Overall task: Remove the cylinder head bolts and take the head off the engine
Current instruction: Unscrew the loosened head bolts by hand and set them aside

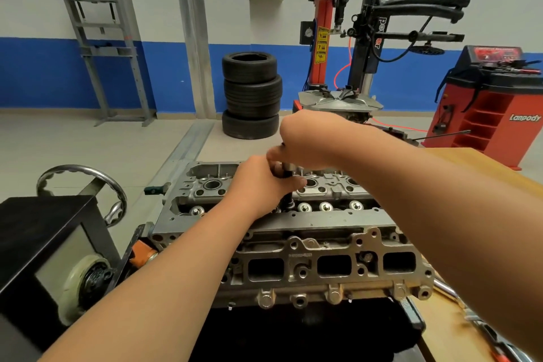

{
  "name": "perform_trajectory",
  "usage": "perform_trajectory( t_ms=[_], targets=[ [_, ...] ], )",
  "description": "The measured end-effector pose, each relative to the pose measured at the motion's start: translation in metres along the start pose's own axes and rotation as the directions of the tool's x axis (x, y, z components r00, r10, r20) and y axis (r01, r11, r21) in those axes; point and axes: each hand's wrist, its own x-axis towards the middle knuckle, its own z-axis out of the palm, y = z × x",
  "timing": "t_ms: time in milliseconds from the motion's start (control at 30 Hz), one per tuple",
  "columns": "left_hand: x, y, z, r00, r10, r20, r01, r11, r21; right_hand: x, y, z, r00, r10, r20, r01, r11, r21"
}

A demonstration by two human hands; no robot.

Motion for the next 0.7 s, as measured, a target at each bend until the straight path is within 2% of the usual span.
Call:
perform_trajectory(
  t_ms=[133, 233, 300, 400, 433, 500, 567, 633, 700],
  targets=[
    [-0.002, -0.008, -0.005, 0.996, 0.049, 0.076, -0.043, 0.996, -0.080, -0.007, 0.009, -0.008, 0.983, -0.167, 0.076, 0.160, 0.983, 0.085],
    [-0.004, -0.011, -0.007, 0.989, 0.087, 0.118, -0.071, 0.989, -0.131, -0.013, 0.012, -0.006, 0.980, -0.189, 0.055, 0.175, 0.965, 0.195],
    [-0.003, -0.010, -0.007, 0.991, 0.079, 0.106, -0.067, 0.991, -0.118, -0.012, 0.008, -0.001, 0.991, -0.136, -0.017, 0.136, 0.962, 0.236],
    [-0.002, -0.007, -0.004, 0.999, 0.046, 0.015, -0.045, 0.994, -0.104, -0.003, 0.004, 0.001, 0.993, 0.053, -0.109, -0.050, 0.998, 0.035],
    [-0.002, -0.005, -0.004, 0.999, 0.032, -0.007, -0.033, 0.994, -0.102, -0.002, 0.003, 0.000, 0.990, 0.071, -0.118, -0.072, 0.997, 0.003],
    [-0.001, -0.005, -0.003, 1.000, 0.024, -0.021, -0.026, 0.994, -0.105, -0.002, 0.003, -0.003, 0.997, -0.007, -0.077, 0.007, 1.000, 0.006],
    [-0.003, -0.007, -0.003, 0.998, 0.038, 0.042, -0.033, 0.993, -0.115, -0.005, 0.005, -0.008, 0.994, -0.113, -0.006, 0.113, 0.994, -0.015],
    [-0.004, -0.009, -0.004, 0.990, 0.079, 0.115, -0.064, 0.989, -0.135, -0.010, 0.011, -0.013, 0.988, -0.155, 0.009, 0.154, 0.987, 0.052],
    [-0.003, -0.011, -0.004, 0.990, 0.095, 0.102, -0.078, 0.984, -0.160, -0.013, 0.013, -0.014, 0.987, -0.160, -0.009, 0.160, 0.978, 0.137]
  ],
)
